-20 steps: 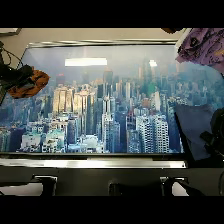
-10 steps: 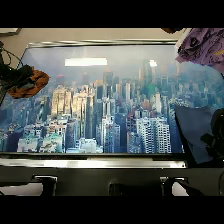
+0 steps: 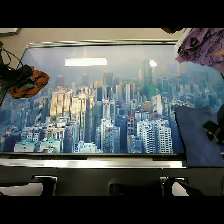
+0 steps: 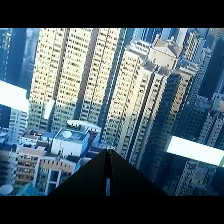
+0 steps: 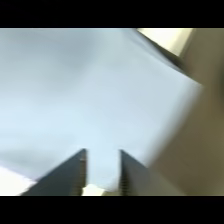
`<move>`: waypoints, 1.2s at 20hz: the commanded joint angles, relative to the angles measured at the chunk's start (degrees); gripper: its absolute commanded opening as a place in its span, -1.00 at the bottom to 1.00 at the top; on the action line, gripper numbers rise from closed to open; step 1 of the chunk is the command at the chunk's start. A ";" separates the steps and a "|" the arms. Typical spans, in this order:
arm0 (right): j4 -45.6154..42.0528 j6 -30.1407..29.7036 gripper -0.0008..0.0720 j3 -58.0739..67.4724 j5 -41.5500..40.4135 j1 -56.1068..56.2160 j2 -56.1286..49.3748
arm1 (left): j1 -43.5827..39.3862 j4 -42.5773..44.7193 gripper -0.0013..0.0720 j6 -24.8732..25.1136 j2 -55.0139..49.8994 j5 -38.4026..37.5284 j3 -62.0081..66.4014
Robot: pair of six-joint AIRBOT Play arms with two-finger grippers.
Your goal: Fold the clothes and pants, and hang the long-sleeved shirts on hangers.
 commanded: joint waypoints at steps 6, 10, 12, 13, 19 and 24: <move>35.28 -32.04 -0.89 11.96 26.73 14.95 0.07 | -5.57 0.13 -0.93 12.55 9.70 6.84 -7.52; 33.57 -35.58 -0.89 11.96 26.36 30.56 0.09 | -10.80 1.42 -0.93 12.17 22.40 14.84 -27.74; 33.33 -35.58 -0.89 11.96 26.23 35.87 0.09 | -11.93 4.04 -0.93 12.15 26.86 16.17 -32.98; 33.20 -35.58 -0.89 11.96 26.34 37.68 0.07 | -11.91 4.87 -0.93 12.15 28.06 16.31 -33.92; 31.78 -35.58 -0.89 11.98 27.43 39.21 0.09 | -11.82 6.91 -0.92 12.11 28.96 15.91 -33.99; 31.80 -35.60 -0.89 11.98 27.52 39.21 0.09 | -11.82 6.91 -0.92 12.11 28.70 15.91 -33.99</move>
